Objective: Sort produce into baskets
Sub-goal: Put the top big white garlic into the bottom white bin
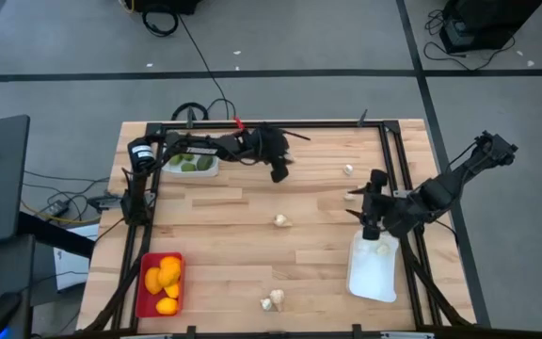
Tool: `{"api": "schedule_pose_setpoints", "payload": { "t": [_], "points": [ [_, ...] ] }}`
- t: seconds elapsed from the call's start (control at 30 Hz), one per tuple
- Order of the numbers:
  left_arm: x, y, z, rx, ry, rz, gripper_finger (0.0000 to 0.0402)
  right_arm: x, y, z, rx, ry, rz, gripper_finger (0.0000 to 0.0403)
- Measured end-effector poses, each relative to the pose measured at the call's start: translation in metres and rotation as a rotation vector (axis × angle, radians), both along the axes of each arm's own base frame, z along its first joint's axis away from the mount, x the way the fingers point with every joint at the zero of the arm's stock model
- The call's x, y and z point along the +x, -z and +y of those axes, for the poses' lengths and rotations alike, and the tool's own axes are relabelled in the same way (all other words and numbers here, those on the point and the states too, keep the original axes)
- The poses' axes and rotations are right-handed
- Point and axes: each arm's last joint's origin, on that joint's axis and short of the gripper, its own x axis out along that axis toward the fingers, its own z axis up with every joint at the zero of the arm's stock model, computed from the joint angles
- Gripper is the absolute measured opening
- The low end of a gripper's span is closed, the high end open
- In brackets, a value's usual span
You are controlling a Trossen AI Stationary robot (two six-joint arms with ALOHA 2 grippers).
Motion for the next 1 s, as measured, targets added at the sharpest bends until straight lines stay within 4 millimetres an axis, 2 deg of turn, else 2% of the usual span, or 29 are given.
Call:
{"api": "schedule_pose_setpoints", "payload": {
  "t": [0.13, 0.23, 0.47, 0.63, 1.0],
  "points": [
    [0.02, -0.016, -0.031, 0.006, 0.117, -0.095, 0.0132, 0.011, -0.005, -0.006, -0.044, -0.007, -0.045, 0.0245],
    [0.033, -0.027, -0.057, 0.01, 0.19, -0.13, 0.0132, 0.018, 0.0, -0.01, -0.068, -0.003, -0.077, 0.0245],
    [0.05, -0.048, -0.107, 0.019, 0.309, -0.191, 0.0135, 0.027, 0.007, -0.016, -0.059, -0.072, -0.08, 0.0242],
    [0.054, -0.054, -0.124, 0.002, 0.333, -0.213, 0.0139, 0.034, 0.013, -0.018, -0.009, -0.191, -0.088, 0.0235],
    [0.057, -0.058, -0.138, -0.056, 0.315, -0.249, 0.014, 0.047, 0.021, -0.025, -0.049, -0.281, -0.052, 0.0194]
  ]
}}
